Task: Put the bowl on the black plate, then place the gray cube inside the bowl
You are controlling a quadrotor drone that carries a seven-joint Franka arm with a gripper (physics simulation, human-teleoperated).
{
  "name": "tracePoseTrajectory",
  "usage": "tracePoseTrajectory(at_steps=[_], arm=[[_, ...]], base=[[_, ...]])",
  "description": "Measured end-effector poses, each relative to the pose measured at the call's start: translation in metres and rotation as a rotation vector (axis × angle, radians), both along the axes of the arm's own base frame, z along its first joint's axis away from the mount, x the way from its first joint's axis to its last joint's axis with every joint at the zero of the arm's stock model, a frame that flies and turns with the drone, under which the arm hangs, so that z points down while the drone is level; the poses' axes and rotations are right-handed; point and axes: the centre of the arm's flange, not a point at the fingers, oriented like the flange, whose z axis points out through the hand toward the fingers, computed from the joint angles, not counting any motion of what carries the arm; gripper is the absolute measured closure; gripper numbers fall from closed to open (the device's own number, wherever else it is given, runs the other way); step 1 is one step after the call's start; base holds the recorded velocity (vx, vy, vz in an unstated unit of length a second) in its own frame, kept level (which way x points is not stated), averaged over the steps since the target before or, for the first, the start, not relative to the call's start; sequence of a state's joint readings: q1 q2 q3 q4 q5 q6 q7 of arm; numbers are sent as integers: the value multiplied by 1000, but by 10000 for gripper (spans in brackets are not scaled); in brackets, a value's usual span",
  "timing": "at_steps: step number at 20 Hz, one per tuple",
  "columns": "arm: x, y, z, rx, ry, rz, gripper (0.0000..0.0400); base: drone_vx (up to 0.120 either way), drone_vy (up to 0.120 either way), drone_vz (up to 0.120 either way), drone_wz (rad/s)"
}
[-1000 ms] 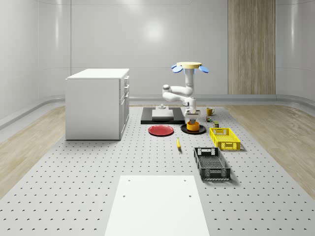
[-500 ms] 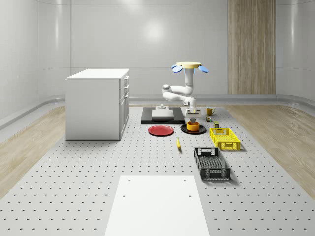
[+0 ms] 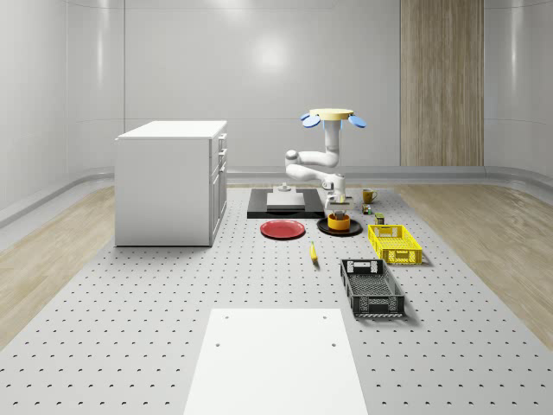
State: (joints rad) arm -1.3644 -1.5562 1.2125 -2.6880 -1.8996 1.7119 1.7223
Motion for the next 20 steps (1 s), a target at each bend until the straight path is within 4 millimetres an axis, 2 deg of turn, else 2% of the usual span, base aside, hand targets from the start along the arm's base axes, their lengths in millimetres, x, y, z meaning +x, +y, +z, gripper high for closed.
tracePoseTrajectory(at_steps=[7, 9, 12, 15, 20], arm=[[0, 0, 19, 0, 0, 0, 147], [0, 0, 21, 0, 0, 0, 89], [0, 0, 18, 0, 0, 0, 42], [0, -1, 9, 0, 0, 0, 20], [0, -1, -5, 0, 0, 0, 6]], base=[[0, 0, 0, 0], [0, 0, 0, 0], [0, 0, 0, 0], [0, 0, 0, 0], [0, 0, 0, 0]])
